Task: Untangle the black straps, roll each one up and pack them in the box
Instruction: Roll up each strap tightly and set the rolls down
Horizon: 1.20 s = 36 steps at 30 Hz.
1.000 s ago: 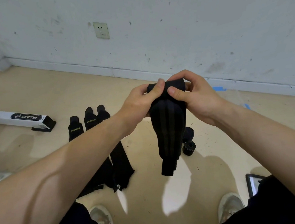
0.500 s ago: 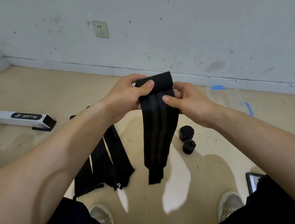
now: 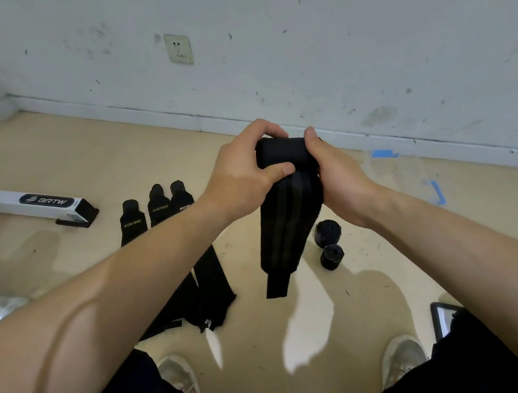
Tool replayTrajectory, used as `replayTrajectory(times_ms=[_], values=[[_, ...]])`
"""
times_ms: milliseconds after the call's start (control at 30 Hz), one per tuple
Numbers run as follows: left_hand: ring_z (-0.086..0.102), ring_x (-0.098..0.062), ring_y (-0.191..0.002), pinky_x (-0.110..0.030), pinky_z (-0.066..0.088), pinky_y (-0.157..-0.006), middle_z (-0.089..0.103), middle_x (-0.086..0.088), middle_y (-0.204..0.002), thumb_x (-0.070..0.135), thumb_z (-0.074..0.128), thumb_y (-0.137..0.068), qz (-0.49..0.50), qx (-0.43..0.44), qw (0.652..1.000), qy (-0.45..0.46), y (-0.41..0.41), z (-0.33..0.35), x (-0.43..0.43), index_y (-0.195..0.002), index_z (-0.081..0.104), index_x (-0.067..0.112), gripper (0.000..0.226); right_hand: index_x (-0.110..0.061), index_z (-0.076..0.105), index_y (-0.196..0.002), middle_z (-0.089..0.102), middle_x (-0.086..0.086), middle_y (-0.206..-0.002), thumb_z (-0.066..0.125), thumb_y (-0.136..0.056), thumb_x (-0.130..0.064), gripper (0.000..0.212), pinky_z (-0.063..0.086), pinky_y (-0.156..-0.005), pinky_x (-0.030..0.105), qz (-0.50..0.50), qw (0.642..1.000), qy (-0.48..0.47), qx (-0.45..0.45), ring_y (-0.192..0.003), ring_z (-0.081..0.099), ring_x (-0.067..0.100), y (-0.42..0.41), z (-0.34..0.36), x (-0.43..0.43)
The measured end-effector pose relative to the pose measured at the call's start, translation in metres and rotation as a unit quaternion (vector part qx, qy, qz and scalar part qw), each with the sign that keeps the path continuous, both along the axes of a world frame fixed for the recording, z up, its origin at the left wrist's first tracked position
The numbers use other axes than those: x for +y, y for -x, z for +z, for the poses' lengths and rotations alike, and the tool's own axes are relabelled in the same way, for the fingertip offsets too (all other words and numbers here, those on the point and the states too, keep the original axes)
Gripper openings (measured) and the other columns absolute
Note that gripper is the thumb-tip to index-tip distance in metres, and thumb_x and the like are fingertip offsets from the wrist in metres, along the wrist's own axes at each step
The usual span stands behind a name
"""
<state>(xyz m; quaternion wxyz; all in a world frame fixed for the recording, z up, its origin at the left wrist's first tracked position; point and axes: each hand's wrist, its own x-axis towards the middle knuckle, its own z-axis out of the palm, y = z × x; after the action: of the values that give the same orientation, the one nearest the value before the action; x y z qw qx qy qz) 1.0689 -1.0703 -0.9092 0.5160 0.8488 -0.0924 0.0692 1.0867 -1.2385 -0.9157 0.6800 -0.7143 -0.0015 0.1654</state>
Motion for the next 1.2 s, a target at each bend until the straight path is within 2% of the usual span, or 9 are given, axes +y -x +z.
replayTrajectory(times_ms=[167,300,433,567,700,767,900,1067,1200], values=[[0.071,-0.022,-0.110,-0.039,0.058,-0.097,0.070,-0.011,-0.118,0.021,0.079,-0.084,-0.008,0.159,0.961,0.226,0.005,-0.004,-0.013,-0.132,0.055,0.007,0.055,-0.010,0.061,-0.133,0.072,0.008,-0.124,0.035,-0.107,-0.050,0.055,0.050,-0.106,0.044,-0.024,0.998,-0.055,-0.001,-0.114,0.070,0.023,0.001,0.000,0.001],[0.074,-0.025,-0.101,-0.038,0.061,-0.083,0.069,-0.014,-0.118,0.029,0.073,-0.072,0.026,0.222,0.910,0.350,0.011,0.001,-0.024,-0.132,0.050,0.009,0.067,-0.009,0.058,-0.134,0.072,0.010,-0.124,0.043,-0.103,-0.052,0.056,0.052,-0.103,0.046,-0.047,0.994,-0.100,0.013,-0.112,0.071,0.025,0.006,-0.002,0.009],[0.070,-0.016,-0.086,-0.030,0.057,-0.068,0.065,-0.005,-0.102,0.030,0.065,-0.069,0.074,0.197,0.908,0.363,0.017,-0.003,-0.032,-0.121,0.049,0.014,0.057,-0.009,0.057,-0.134,0.071,0.011,-0.125,0.047,-0.100,-0.056,0.059,0.056,-0.094,0.043,-0.052,0.988,-0.140,0.040,-0.111,0.071,0.027,0.014,-0.002,0.014],[0.071,-0.011,-0.084,-0.023,0.056,-0.063,0.065,-0.006,-0.108,0.039,0.066,-0.079,0.082,0.201,0.909,0.356,0.016,-0.007,-0.035,-0.124,0.050,0.011,0.055,-0.012,0.060,-0.131,0.072,0.009,-0.121,0.045,-0.100,-0.057,0.056,0.055,-0.098,0.045,-0.057,0.992,-0.111,0.017,-0.108,0.072,0.024,0.015,-0.004,0.013],[0.075,-0.020,-0.106,-0.038,0.057,-0.093,0.071,-0.009,-0.125,0.081,0.071,-0.064,0.059,0.243,0.912,0.326,0.012,-0.008,-0.030,-0.137,0.055,0.012,0.102,-0.013,0.056,-0.133,0.072,0.006,-0.123,0.045,-0.102,-0.056,0.053,0.053,-0.102,0.045,-0.045,0.995,-0.089,0.004,-0.109,0.072,0.020,0.017,-0.008,0.011],[0.073,-0.021,-0.110,-0.044,0.054,-0.100,0.072,-0.007,-0.125,0.089,0.068,-0.061,0.048,0.250,0.919,0.299,0.013,-0.008,-0.030,-0.137,0.056,0.016,0.106,-0.013,0.053,-0.135,0.071,0.006,-0.125,0.046,-0.102,-0.055,0.054,0.052,-0.103,0.045,-0.034,0.995,-0.088,0.007,-0.111,0.071,0.020,0.017,-0.009,0.009],[0.073,-0.018,-0.108,-0.042,0.055,-0.102,0.073,-0.003,-0.122,0.075,0.067,-0.074,0.042,0.252,0.929,0.269,0.011,-0.008,-0.026,-0.135,0.051,0.017,0.085,-0.011,0.050,-0.136,0.069,0.008,-0.128,0.048,-0.099,-0.054,0.057,0.052,-0.104,0.046,-0.025,0.996,-0.080,0.002,-0.114,0.070,0.022,0.015,-0.007,0.007],[0.071,-0.025,-0.114,-0.045,0.058,-0.099,0.066,-0.014,-0.132,0.047,0.075,-0.090,-0.014,0.255,0.934,0.250,0.009,0.003,-0.017,-0.138,0.045,0.010,0.068,-0.006,0.052,-0.127,0.068,0.013,-0.124,0.049,-0.107,-0.030,0.032,0.053,-0.103,0.050,-0.045,0.997,-0.067,-0.021,-0.113,0.069,0.028,0.012,0.001,0.004],[0.072,-0.021,-0.107,-0.036,0.061,-0.092,0.064,-0.009,-0.126,0.025,0.064,-0.101,-0.037,0.250,0.933,0.258,0.006,0.005,-0.007,-0.137,0.042,0.010,0.045,-0.005,0.051,-0.125,0.069,0.014,-0.107,0.054,-0.105,-0.018,0.024,0.056,-0.094,0.046,-0.012,0.994,-0.113,-0.007,-0.098,0.070,0.029,0.011,0.008,-0.002]])
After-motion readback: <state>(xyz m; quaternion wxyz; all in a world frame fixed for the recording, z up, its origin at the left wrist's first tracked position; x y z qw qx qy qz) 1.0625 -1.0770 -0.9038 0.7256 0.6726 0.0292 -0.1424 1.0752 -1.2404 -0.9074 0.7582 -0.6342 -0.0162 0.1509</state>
